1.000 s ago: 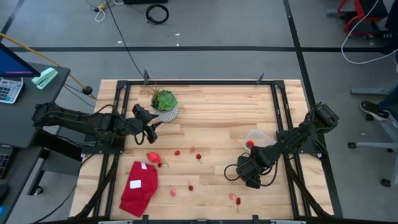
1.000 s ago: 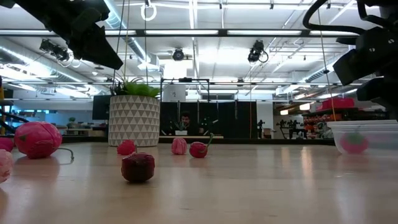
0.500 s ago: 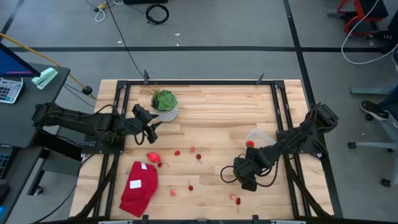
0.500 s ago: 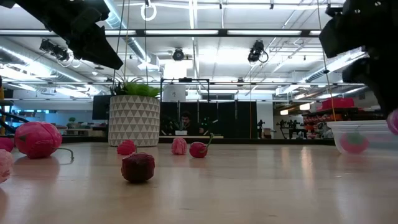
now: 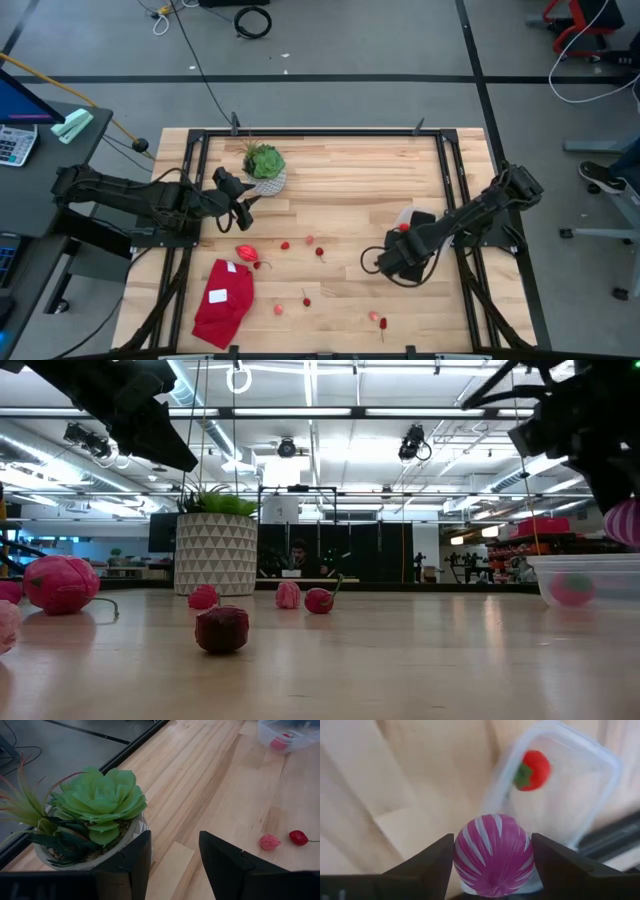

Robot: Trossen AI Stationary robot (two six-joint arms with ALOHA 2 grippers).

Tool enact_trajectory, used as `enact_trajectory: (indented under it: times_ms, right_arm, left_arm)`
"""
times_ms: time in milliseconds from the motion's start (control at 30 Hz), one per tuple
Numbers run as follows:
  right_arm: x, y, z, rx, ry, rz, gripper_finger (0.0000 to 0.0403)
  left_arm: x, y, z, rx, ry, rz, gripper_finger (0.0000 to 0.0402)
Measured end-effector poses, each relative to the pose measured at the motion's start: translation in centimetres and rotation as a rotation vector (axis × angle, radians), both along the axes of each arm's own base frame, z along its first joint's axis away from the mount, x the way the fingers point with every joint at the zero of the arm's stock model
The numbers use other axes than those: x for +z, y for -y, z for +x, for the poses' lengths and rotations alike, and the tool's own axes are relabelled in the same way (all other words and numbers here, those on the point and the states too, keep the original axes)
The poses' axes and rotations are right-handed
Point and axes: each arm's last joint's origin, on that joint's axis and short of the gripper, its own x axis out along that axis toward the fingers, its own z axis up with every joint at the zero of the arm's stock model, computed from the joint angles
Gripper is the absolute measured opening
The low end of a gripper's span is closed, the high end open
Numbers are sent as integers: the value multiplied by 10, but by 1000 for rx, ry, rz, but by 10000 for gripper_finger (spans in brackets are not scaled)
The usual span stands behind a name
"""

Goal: Pick and placing Produce into tupperware
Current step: Put the purple onion into the transparent bin, then put the bottom right red cherry into the transparent bin

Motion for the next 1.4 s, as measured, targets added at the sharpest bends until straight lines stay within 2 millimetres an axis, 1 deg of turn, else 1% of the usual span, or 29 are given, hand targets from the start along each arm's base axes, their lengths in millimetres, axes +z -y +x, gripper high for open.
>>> enact_trajectory:
  times_ms: [133, 267, 367, 433, 533, 600, 667, 800, 933, 1100, 1233, 1333, 1400]
  right_arm:
    - [2, 9, -3, 3, -54, -53, 258]
    - [0, 19, 1, -19, -39, -88, 257]
    - [-13, 26, 5, -94, 6, -27, 257]
    - [-24, 30, 6, -109, 20, 19, 257]
    - [-34, 40, -2, -149, -36, 1, 257]
    - [-36, 48, -4, -192, -42, -8, 257]
    - [-37, 53, -4, -197, -49, -8, 258]
    - [-38, 57, 0, -152, -45, 60, 264]
    - [-40, 62, 6, -131, -11, 115, 284]
    - [-40, 68, 7, -153, -3, 112, 315]
    - [-36, 72, 4, -177, -49, 100, 324]
    - [-25, 72, 3, -216, -109, 110, 322]
    - [-12, 72, 2, -279, -160, 104, 318]
  left_arm:
    - [0, 0, 0, 0, 0, 0, 172]
    - [0, 0, 0, 0, 0, 0, 173]
    - [0, 0, 0, 0, 0, 0, 172]
    - [0, 0, 0, 0, -1, 0, 172]
    - [0, 0, 0, 0, -1, 0, 172]
    - [0, 0, 0, 0, 0, 0, 172]
    - [0, 0, 0, 0, -1, 0, 172]
    - [0, 0, 0, 1, 1, 0, 172]
    - [0, 0, 0, 0, 2, 0, 172]
    - [0, 0, 0, -9, -8, 14, 172]
    - [0, 0, 0, -11, -9, 17, 172]
    - [0, 0, 0, -11, -9, 17, 172]
    - [0, 0, 0, -11, -9, 17, 172]
